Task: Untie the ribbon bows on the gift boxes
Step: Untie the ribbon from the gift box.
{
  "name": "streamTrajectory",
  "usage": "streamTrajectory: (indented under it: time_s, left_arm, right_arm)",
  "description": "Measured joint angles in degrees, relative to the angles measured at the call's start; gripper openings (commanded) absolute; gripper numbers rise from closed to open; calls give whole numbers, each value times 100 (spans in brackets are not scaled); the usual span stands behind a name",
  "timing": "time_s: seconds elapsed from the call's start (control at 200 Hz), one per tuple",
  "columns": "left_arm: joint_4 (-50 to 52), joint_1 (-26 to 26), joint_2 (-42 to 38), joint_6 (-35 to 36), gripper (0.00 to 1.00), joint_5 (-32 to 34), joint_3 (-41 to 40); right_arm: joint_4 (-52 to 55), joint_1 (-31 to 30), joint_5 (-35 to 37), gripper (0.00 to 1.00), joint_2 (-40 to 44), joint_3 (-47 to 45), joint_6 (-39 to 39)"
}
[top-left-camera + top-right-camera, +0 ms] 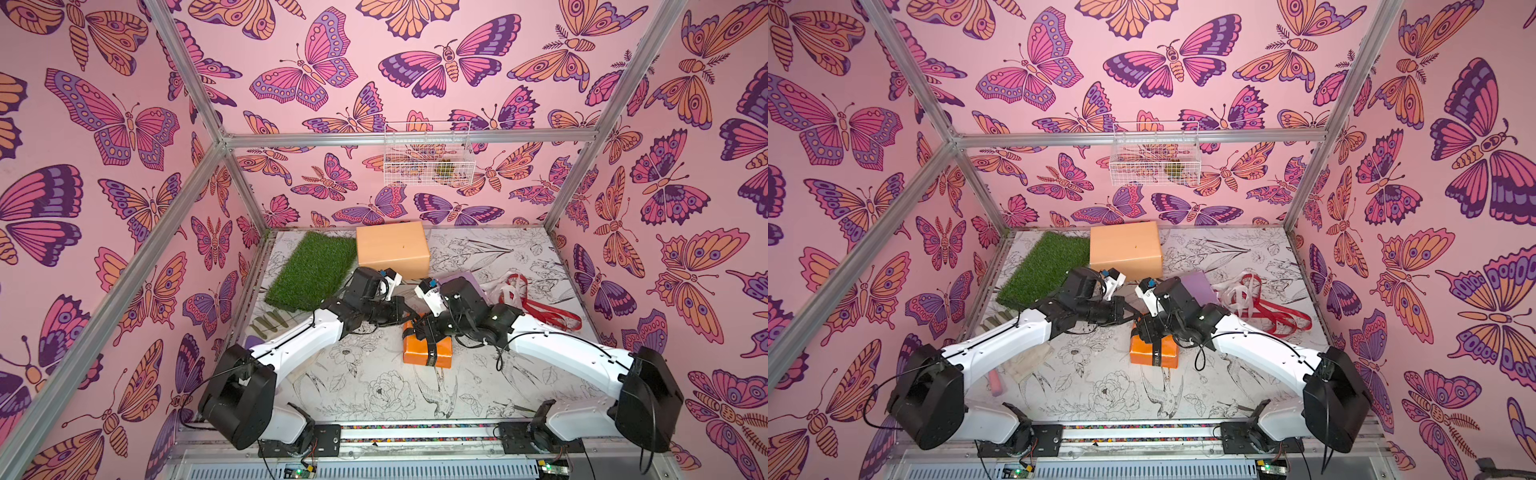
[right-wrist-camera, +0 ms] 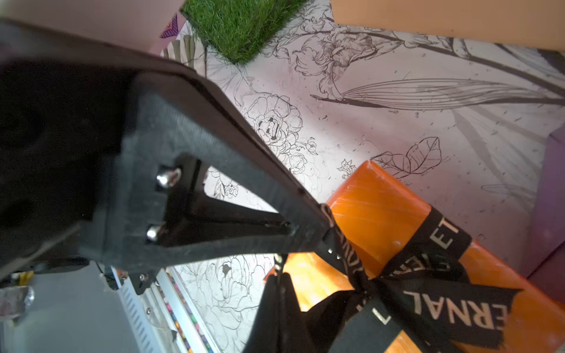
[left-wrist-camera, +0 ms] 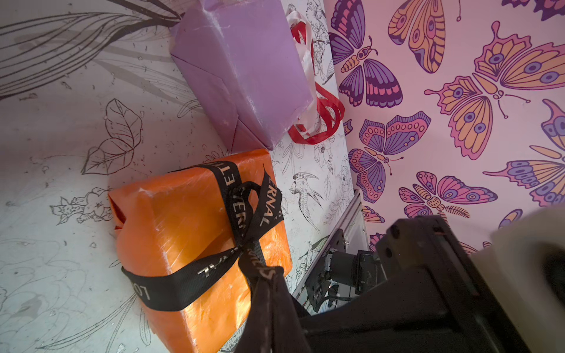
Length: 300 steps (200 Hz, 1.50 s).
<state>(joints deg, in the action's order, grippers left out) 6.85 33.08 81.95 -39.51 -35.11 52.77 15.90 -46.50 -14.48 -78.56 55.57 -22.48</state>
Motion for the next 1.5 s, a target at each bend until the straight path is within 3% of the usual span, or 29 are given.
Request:
streamTrajectory:
  time_s: [0.095,0.19,0.245,0.325,0.426,0.561,0.811,1.051,1.116,1.247,1.502]
  left_arm:
    - [-37,0,0,-2,47,-4,-24]
    - [-103,0,-11,42,55,-4,-92]
    - [-125,0,-66,61,53,4,-219]
    - [-111,0,-227,151,47,28,-470]
    - [-90,13,-413,236,39,66,-662]
    - [-138,81,-492,330,36,105,-708]
    - [-264,479,-214,673,43,103,-595]
    - [-269,629,232,1016,37,149,-422]
    - [-275,678,310,1093,31,175,-354]
    - [-302,758,457,1196,0,199,-264]
    - [-289,778,428,1349,0,391,-271]
  right_arm:
    - [-11,17,188,0,72,-31,-179]
    - [-116,208,173,0,223,-205,-472]
    - [-398,481,-42,0,284,-446,-745]
    - [-946,955,-496,9,271,-922,-1231]
    - [-1394,1344,-920,9,149,-1375,-1687]
    - [-1563,1379,-1215,7,92,-1443,-1923]
    - [-1738,1379,-1362,6,142,-1443,-2020]
    - [-1742,1410,-1362,5,142,-1443,-2103]
    - [-1740,1445,-1362,5,142,-1443,-2105]
    - [-1740,1506,-1366,6,144,-1443,-2111]
    - [-1502,1655,-1362,9,330,-1443,-2096]
